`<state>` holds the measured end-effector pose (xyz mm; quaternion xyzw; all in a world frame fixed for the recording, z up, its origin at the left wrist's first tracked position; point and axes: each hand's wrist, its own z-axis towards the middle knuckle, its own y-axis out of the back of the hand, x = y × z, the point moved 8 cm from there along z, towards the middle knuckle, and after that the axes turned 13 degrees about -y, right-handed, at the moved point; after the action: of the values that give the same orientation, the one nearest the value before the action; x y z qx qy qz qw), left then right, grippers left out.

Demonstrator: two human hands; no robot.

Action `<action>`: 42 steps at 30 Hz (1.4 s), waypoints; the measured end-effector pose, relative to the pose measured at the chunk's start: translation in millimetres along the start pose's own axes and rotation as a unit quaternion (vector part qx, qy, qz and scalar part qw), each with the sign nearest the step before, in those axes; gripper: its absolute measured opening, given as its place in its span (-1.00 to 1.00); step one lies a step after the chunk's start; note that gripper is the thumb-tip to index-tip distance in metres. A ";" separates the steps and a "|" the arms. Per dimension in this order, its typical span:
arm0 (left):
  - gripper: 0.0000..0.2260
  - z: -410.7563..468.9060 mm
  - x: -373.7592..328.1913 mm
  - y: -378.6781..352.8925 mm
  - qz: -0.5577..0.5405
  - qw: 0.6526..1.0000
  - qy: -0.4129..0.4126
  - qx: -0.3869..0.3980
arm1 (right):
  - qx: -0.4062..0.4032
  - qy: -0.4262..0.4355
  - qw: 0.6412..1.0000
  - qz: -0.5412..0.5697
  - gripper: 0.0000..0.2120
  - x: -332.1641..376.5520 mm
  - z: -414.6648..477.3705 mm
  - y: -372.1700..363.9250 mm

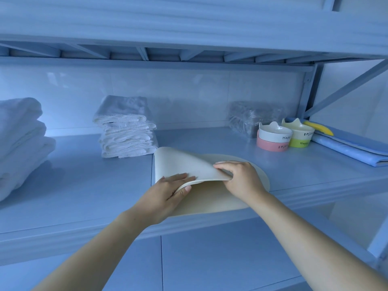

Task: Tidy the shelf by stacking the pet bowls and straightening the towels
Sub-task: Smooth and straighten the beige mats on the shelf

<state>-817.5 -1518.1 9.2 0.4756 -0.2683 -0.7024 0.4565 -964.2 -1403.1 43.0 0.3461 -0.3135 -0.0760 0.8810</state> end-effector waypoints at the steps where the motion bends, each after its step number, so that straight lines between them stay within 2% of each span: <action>1: -0.61 -1.2 1.1 1.3 0.001 1.000 0.005 0.001 | 0.000 0.006 1.000 0.001 -0.61 2.1 1.5 -0.5; 6: -0.62 -7.8 5.1 6.4 0.019 1.000 0.014 0.003 | 0.032 0.022 0.999 -0.011 -0.59 7.0 5.0 -15.8; 10: -0.53 -16.5 9.7 9.0 -0.012 1.000 0.014 0.019 | 0.046 0.052 0.997 -0.022 -0.52 14.2 5.0 -20.4; 15: -0.59 -11.3 6.6 17.9 -0.111 0.994 0.002 -0.021 | -0.061 0.144 0.988 -0.001 -0.52 41.3 10.8 16.1; 17: -0.58 -3.6 7.6 19.8 -0.132 0.990 0.011 -0.049 | -0.056 0.152 0.987 -0.015 -0.50 37.8 10.7 22.1; 19: -0.58 4.1 16.2 16.5 -0.139 0.987 0.045 -0.060 | 0.041 0.115 0.991 -0.055 -0.49 19.7 8.2 9.4; 21: -0.61 10.7 29.9 8.1 -0.137 0.986 0.089 -0.044 | 0.156 0.062 0.979 -0.114 -0.56 -5.4 -4.2 -13.3; 22: -0.63 13.9 35.7 4.3 -0.116 0.988 0.102 -0.028 | 0.182 0.043 0.975 -0.122 -0.60 -15.0 -10.2 -19.3; 25: -0.58 19.8 46.6 -5.4 -0.021 0.992 0.117 0.032 | 0.180 -0.002 0.980 -0.084 -0.65 -27.4 -13.9 -18.4; 29: -0.58 19.2 50.9 -18.0 0.066 0.987 0.108 0.103 | 0.194 -0.018 0.975 -0.103 -0.61 -31.3 -13.9 -18.6; 36: -0.61 27.8 43.3 -14.8 0.023 0.995 0.085 0.046 | 0.171 -0.012 0.982 -0.073 -0.58 -29.1 -19.8 -13.1; 42: -0.59 49.2 30.7 -34.0 0.120 0.985 0.063 0.102 | 0.145 -0.038 0.986 -0.075 -0.58 -47.1 -17.8 8.5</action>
<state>-879.6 -1533.6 -11.5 0.5271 -0.3649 -0.5801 0.5025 -991.4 -1370.3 15.0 0.4894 -0.3271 -0.1087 0.8010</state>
